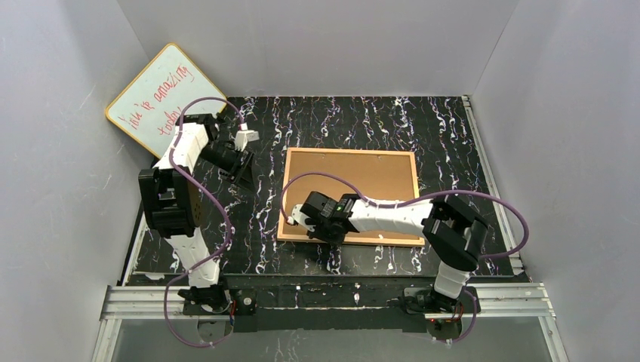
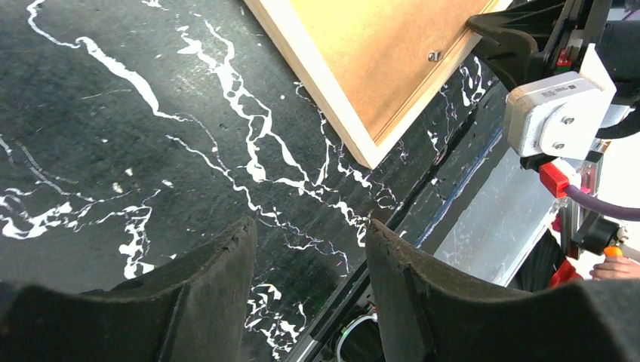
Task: Put the photo into the frame
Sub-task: Pick up the photo frame from the center of the board.
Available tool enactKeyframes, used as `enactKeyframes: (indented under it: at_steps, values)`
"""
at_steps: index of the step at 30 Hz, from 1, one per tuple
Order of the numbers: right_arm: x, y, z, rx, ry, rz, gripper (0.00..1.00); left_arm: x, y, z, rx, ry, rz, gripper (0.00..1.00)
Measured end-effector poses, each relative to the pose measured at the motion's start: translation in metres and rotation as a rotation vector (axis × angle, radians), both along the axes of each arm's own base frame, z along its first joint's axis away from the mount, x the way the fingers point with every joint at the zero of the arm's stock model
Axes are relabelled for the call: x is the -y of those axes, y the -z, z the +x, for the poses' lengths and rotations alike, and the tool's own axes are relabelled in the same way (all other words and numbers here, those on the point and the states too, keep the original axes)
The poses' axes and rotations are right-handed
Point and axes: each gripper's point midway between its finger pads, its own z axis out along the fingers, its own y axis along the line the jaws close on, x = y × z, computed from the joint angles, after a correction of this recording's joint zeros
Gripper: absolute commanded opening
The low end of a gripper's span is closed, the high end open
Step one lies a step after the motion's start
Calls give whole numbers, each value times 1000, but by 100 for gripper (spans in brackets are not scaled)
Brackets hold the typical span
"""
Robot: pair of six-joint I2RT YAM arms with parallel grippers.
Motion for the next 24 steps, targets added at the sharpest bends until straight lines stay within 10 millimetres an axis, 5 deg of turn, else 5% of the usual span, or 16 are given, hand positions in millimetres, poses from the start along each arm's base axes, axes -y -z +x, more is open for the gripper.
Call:
enactKeyframes:
  at_steps: [5,12,18,24]
  values:
    - [-5,-1,4,25,-17,-12,1,-9,-3,3,10,-21,-1,56]
    - [-60,-11,40,81,30,43,1,-19,-14,2,190,108,-1,66]
    - [-128,-66,71,34,105,275,1,-23,-30,-28,536,291,39,79]
    - [-142,-93,66,-138,146,414,1,-26,-32,-34,880,413,110,85]
